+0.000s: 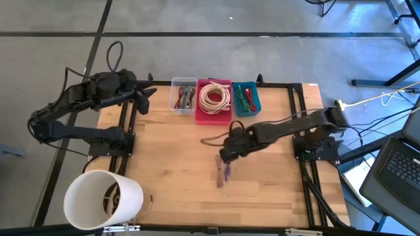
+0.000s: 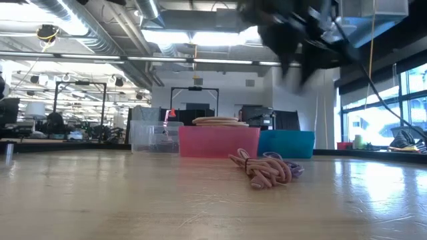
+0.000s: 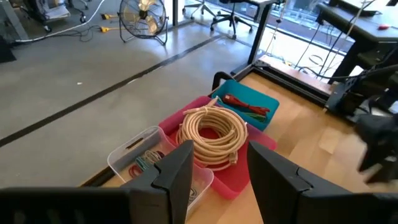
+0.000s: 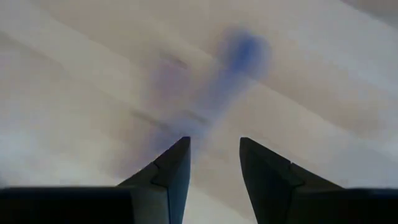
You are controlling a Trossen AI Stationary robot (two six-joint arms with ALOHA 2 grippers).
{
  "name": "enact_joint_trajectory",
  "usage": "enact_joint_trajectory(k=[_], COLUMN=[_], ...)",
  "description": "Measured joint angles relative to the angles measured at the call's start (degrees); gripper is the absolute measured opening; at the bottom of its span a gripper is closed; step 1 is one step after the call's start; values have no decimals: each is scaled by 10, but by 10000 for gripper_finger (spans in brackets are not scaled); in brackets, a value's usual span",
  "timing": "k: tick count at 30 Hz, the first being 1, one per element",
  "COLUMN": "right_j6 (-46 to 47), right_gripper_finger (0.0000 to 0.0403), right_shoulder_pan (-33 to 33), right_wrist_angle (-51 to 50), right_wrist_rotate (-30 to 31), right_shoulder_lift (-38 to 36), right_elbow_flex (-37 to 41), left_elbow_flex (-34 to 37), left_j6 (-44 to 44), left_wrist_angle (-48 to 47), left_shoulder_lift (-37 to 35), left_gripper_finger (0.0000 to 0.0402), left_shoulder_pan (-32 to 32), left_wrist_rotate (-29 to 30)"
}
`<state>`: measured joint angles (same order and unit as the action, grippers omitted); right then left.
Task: Pick & Place USB Port
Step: Put the purple charger cable into the blue bin
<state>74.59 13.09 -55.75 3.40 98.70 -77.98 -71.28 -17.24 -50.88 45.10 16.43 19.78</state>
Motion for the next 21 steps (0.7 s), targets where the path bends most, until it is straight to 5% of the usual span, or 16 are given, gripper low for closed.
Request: enact_joint_trajectory(k=[4, 12, 21], right_j6=[94, 168, 165], right_gripper_finger=[142, 143, 143], right_shoulder_pan=[3, 14, 14], right_wrist_angle=[177, 243, 275], right_wrist_rotate=[32, -9, 0], right_shoulder_lift=[-53, -33, 23], right_elbow_flex=[85, 166, 171], left_elbow_flex=[25, 34, 34], left_j6=[-6, -6, -1], left_wrist_angle=[24, 57, 106], left_shoulder_lift=[-2, 13, 19], left_gripper_finger=[143, 143, 143], left_shoulder_pan=[1, 2, 3], left_wrist_rotate=[2, 1, 1])
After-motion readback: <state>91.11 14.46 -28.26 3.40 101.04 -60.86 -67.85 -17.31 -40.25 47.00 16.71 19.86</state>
